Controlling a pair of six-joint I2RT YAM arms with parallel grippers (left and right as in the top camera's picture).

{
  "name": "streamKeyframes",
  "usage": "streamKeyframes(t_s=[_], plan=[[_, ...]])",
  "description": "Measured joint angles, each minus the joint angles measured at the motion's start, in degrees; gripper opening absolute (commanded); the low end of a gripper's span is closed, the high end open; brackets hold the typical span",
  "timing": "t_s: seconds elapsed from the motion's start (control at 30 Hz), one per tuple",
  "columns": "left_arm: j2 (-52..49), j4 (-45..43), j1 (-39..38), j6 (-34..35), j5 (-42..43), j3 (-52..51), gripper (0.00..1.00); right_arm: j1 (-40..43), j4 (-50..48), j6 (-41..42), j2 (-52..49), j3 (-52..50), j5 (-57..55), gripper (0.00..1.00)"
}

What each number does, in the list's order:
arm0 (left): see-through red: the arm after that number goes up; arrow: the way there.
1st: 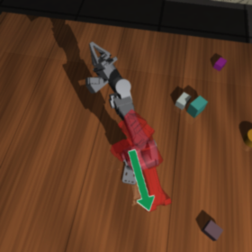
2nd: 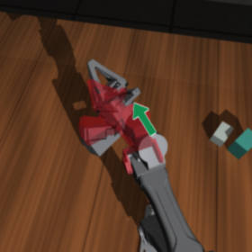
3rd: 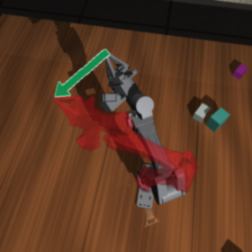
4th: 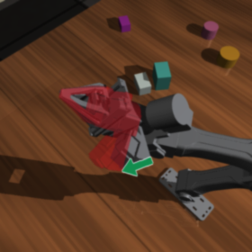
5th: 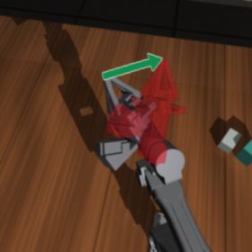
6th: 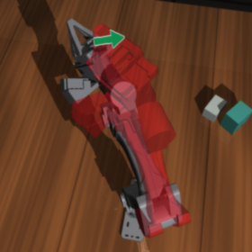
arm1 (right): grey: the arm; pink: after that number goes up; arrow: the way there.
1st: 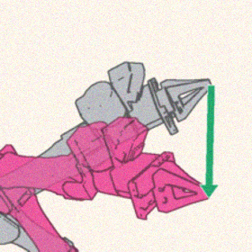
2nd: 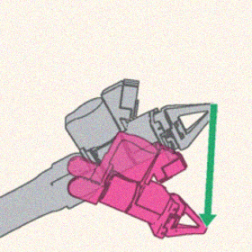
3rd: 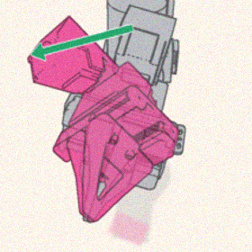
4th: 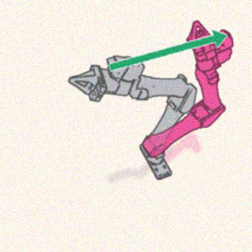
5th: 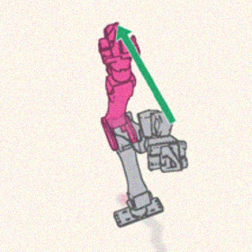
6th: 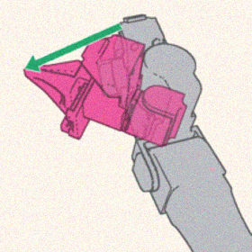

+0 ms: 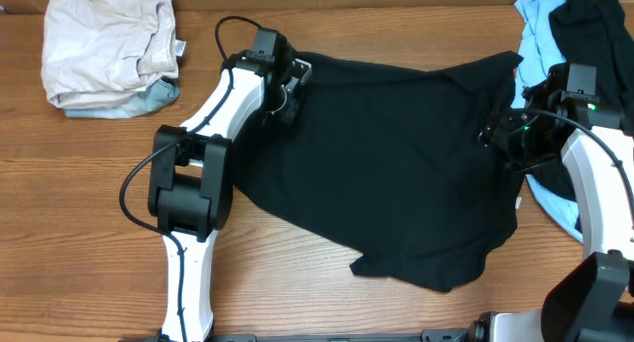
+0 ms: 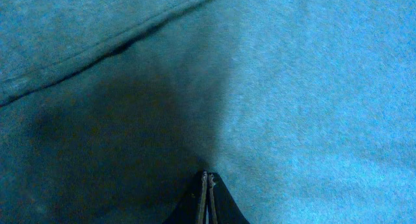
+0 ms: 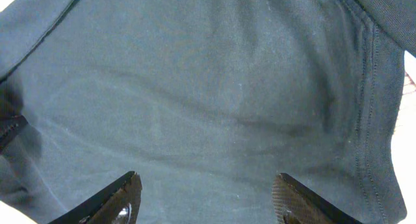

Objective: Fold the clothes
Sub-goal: 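Grasp the shirt's top-left corner with the left gripper and pull left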

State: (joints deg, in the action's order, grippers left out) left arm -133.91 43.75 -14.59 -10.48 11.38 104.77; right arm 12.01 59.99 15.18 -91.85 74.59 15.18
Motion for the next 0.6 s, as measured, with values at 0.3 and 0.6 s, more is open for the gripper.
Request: streamKeyframes(t_s=[0.3, 0.6], plan=[[3.21, -4.81, -0.37, 8.37, -9.05, -6.32, 0.04, -0.02, -0.09, 0.00, 0.00, 0.00, 0.02, 0.69], [7.10, -3.23, 4.76, 21.14, -10.80, -12.87, 0.04, -0.02, -0.85, -0.02, 0.00, 0.00, 0.02, 0.69]])
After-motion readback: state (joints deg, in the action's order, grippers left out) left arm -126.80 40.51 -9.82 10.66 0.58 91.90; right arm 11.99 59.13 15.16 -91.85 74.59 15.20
